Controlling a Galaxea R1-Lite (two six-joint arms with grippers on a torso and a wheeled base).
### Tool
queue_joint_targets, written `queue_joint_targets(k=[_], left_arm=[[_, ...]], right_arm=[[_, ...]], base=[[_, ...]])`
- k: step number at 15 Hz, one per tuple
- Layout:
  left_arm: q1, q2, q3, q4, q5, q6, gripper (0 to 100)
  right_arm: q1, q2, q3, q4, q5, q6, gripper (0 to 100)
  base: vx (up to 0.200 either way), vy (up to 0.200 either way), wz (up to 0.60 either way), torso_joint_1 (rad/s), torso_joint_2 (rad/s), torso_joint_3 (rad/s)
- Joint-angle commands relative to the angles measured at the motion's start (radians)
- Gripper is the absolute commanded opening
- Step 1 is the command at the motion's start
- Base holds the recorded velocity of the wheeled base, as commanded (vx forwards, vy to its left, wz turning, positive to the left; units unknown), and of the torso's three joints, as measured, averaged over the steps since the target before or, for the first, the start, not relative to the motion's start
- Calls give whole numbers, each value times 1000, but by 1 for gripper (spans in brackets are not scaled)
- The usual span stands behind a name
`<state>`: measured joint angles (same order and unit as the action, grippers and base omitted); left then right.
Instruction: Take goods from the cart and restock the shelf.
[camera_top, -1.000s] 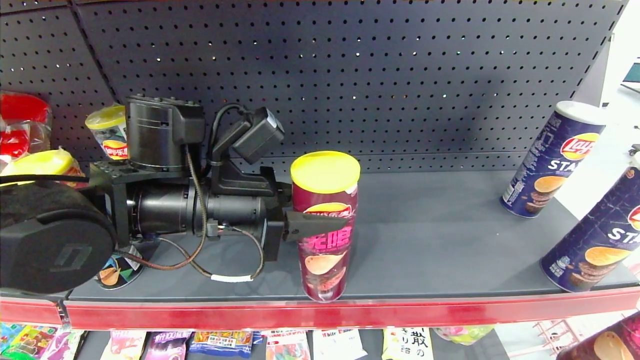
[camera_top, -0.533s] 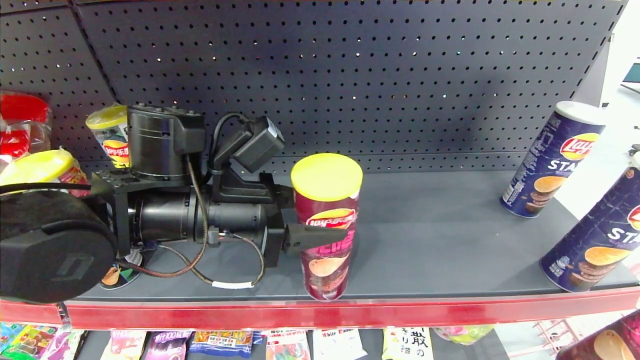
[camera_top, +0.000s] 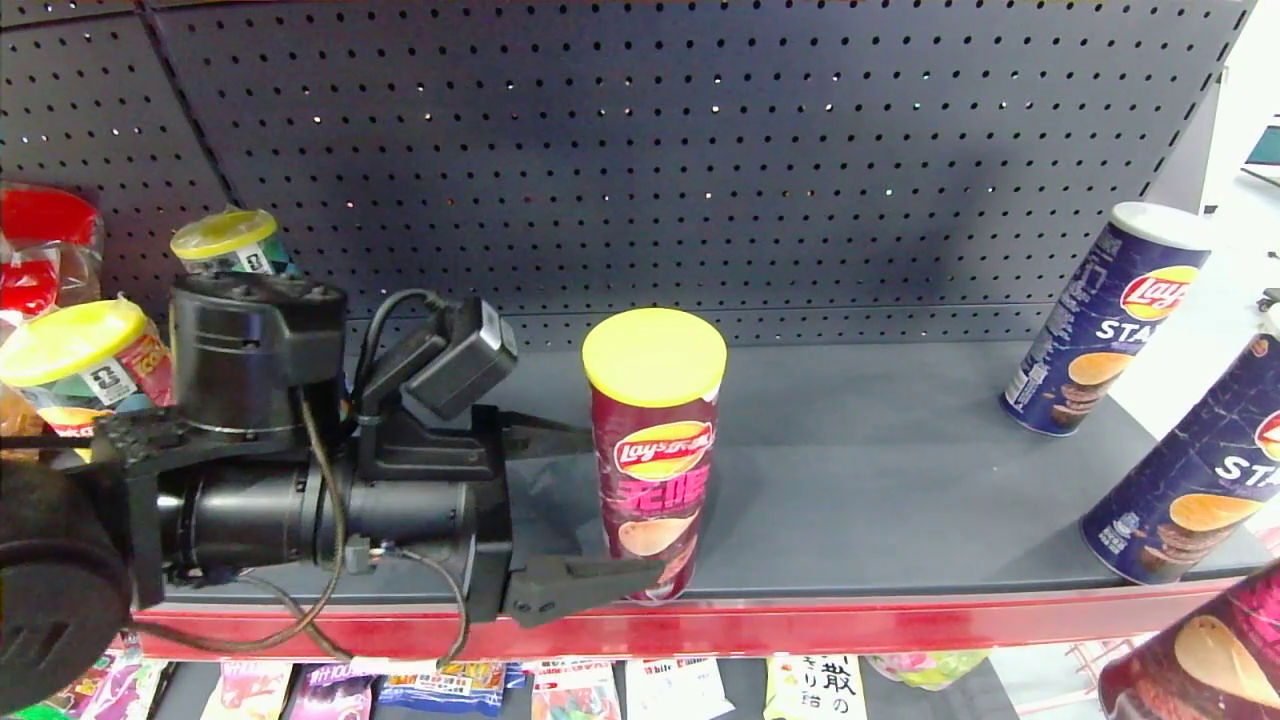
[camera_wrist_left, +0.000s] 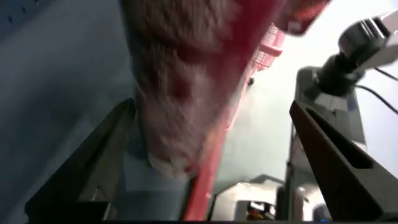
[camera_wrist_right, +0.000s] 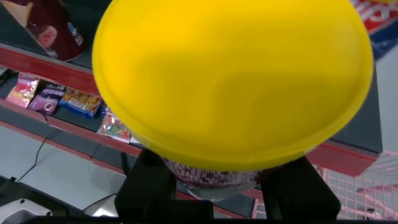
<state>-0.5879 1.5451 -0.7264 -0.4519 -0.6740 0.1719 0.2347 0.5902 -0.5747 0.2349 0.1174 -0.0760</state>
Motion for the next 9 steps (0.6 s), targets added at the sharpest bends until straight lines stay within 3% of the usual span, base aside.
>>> queue_joint_targets(k=[1,4,7,9], left_arm=[[3,-154,136,2,24,-3,100],[5,-296,278,6,71,-12,100],[5,-448,392,38,165,-26,100],[3,-494,394,79,194,-26,100]], right_arm=[[126,223,-159,0,1,-16,0],[186,448,-338,-3,-1,-41,0],[230,683,-504,-22,31,-57,0],[229,820,-531,-180,79,-59,0]], base=[[0,0,0,0,0,0],[0,0,0,0,0,0],[0,0,0,0,0,0],[0,0,0,0,0,0]])
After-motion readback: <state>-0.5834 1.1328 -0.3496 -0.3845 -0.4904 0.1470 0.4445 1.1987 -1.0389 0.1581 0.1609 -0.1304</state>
